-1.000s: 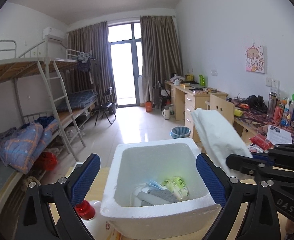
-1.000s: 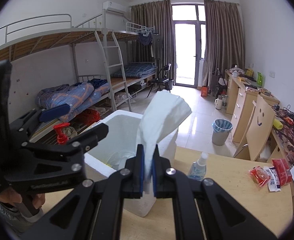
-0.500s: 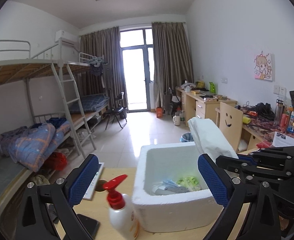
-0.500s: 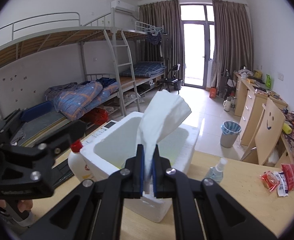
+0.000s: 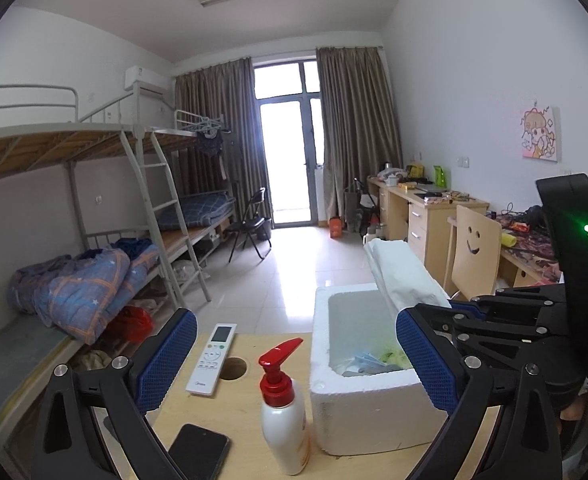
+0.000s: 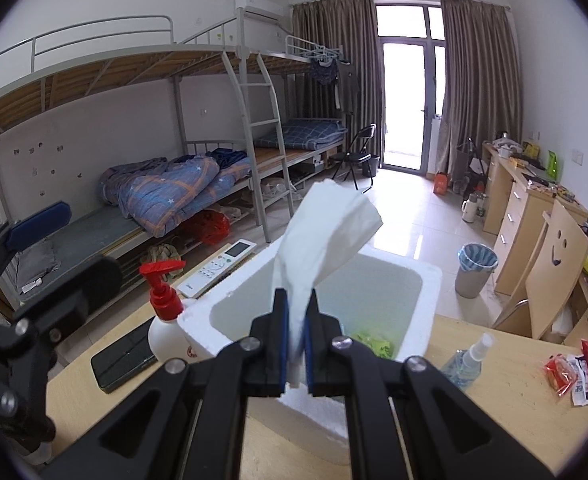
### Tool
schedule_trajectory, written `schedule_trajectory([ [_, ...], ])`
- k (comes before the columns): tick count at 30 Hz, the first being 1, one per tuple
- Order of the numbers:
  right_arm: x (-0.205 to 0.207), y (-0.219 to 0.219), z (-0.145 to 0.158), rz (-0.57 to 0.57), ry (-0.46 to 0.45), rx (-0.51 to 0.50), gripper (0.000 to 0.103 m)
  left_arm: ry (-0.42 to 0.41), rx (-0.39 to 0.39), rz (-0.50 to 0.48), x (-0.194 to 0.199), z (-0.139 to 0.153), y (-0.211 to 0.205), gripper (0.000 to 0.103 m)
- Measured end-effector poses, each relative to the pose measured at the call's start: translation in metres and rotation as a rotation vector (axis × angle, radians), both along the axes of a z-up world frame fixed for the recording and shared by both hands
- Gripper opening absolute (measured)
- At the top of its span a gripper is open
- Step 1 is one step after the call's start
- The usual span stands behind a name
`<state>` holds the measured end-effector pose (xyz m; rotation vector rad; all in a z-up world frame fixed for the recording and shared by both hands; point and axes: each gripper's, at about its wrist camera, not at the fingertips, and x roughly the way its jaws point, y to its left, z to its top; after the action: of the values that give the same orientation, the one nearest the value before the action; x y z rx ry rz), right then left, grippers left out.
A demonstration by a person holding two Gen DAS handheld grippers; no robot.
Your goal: Organize soft objects
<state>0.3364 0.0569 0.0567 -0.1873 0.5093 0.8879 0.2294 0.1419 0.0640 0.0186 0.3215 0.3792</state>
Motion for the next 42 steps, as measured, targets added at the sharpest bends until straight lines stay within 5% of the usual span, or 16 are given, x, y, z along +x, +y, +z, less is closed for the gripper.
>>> schedule_trajectory([
  [10, 0.014, 0.013, -0.009, -0.061, -0.014, -0.039, 0.01, 0.001, -0.013, 0.0, -0.002, -0.003, 0.006, 0.1],
  [14, 0.018, 0.014, -0.013, -0.069, -0.004, -0.044, 0.056, 0.001, -0.023, -0.005, -0.004, -0.003, 0.009, 0.1],
  [21, 0.017, 0.005, -0.007, -0.085, -0.007, -0.028, 0.086, -0.001, -0.031, -0.009, -0.003, -0.003, 0.009, 0.1],
  [37, -0.01, -0.022, 0.018, -0.112, -0.039, -0.004, 0.088, -0.013, -0.042, -0.019, -0.017, 0.004, -0.003, 0.1],
  [42, -0.029, -0.041, 0.029, -0.14, -0.069, 0.024, 0.098, -0.022, -0.05, -0.034, -0.035, 0.008, -0.013, 0.1],
])
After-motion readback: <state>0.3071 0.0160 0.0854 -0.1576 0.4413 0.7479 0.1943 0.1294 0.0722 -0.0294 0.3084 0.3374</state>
